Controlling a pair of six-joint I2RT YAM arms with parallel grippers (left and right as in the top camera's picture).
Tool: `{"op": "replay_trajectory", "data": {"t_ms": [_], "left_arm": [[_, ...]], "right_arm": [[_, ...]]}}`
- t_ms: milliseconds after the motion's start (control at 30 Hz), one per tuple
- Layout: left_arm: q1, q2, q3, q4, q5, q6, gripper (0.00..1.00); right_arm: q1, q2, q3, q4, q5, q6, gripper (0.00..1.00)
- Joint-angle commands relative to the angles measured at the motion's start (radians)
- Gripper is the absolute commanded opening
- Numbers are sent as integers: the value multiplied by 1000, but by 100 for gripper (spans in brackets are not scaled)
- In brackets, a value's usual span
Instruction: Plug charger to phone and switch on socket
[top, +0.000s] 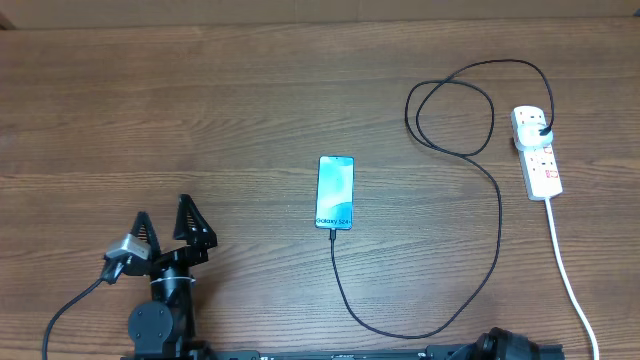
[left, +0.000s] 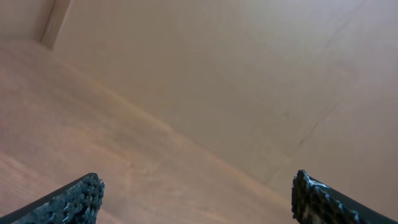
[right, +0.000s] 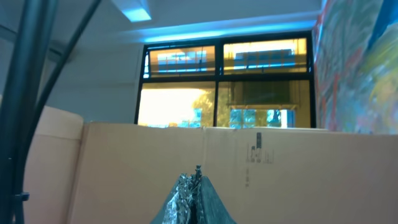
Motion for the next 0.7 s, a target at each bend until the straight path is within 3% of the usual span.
{"op": "replay_trajectory", "data": {"t_ms": [0, 200, 667], "left_arm": [[7, -8, -34, 11, 8, -4, 100], [7, -8, -41, 4, 7, 82, 100], [7, -7, -41, -101, 1, 81, 100]], "right_arm": [[6, -27, -2, 0, 54, -9, 4], [6, -61, -2, 1, 56, -9, 4], [12, -138, -8, 0, 56, -16, 4]]}}
